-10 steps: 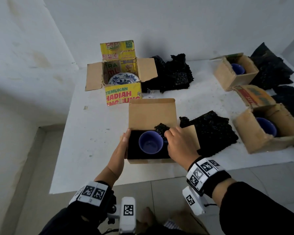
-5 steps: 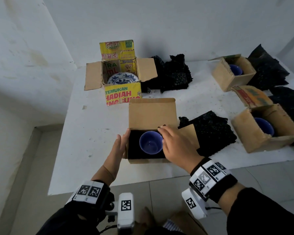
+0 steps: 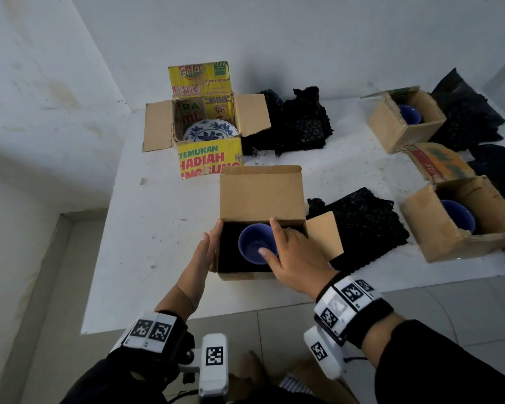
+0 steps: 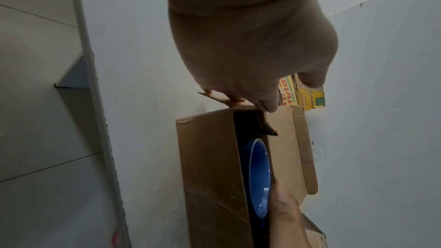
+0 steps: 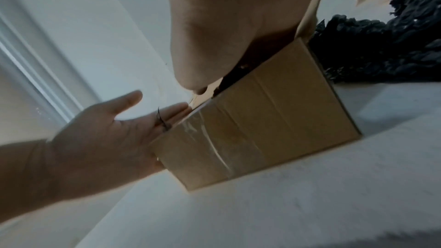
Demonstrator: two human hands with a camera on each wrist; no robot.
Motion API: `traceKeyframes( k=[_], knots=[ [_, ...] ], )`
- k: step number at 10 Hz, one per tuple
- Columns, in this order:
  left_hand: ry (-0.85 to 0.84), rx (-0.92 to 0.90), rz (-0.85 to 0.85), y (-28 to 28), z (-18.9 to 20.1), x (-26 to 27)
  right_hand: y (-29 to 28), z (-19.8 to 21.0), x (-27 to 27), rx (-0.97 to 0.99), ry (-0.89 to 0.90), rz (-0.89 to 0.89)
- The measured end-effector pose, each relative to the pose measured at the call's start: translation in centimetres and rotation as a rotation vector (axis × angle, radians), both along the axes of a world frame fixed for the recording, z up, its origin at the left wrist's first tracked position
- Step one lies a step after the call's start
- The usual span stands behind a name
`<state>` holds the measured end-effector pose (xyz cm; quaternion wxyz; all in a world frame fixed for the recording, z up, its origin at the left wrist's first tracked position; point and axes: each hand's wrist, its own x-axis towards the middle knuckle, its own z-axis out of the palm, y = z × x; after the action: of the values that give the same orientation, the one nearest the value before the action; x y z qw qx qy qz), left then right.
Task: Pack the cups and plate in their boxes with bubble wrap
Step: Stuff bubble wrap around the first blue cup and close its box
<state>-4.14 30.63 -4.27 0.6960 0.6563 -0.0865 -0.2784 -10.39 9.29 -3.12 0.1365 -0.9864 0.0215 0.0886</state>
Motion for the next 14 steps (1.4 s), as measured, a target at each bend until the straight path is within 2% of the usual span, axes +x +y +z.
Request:
traceKeyframes(
  k=[1, 2, 3, 4, 6, 7, 8, 9, 10, 11, 12, 13, 14],
  knots=[
    [0.316, -0.394, 0.000, 0.7, 1.4, -0.5, -0.2, 0.8, 1.0, 0.066, 0.053, -0.009],
    [0.068, 0.115, -0.018, -1.4, 1.9, -0.9, -1.3, 1.5, 1.2, 0.186, 0.134, -0.013],
    [0.099, 0.022, -0.025, -1.5, 0.7, -0.3, -2.7, 2.3, 1.3, 0.153, 0.192, 0.075],
    [0.069, 0.086, -0.037, -1.4, 0.0, -0.5, -2.8, 2.7, 1.0, 0.007, 0.242, 0.147],
    [-0.013, 0.162, -0.051, -1.5, 0.1, -0.6, -1.9, 2.0, 1.2, -0.153, 0.149, 0.156],
    [-0.015, 0.154, -0.055, -2.4, 1.2, -0.9, -1.9, 1.9, 1.4, -0.162, 0.109, 0.164],
    [-0.027, 0.182, -0.016, -3.1, 2.2, -1.1, -2.1, 1.9, 1.5, -0.083, 0.122, 0.150],
    [-0.065, 0.306, 0.036, -3.1, 1.9, -0.9, -2.9, 2.7, 0.9, 0.055, 0.104, 0.142],
    [-0.272, 0.597, 0.088, -4.2, 2.1, -1.1, -4.5, 4.1, -0.7, 0.214, -0.050, 0.136],
    [-0.489, 0.701, 0.071, -6.8, 4.4, -1.6, -7.2, 4.9, -2.6, 0.313, -0.257, 0.066],
    [-0.612, 0.636, -0.007, -10.5, 6.0, -1.9, -10.7, 4.8, -3.8, 0.360, -0.359, -0.027],
    [-0.678, 0.506, -0.125, -15.0, 7.5, -2.8, -14.3, 3.9, -4.3, 0.309, -0.336, -0.102],
    [-0.748, 0.463, -0.251, -19.4, 8.3, -3.8, -17.2, 2.4, -4.3, 0.198, -0.171, -0.163]
  ],
)
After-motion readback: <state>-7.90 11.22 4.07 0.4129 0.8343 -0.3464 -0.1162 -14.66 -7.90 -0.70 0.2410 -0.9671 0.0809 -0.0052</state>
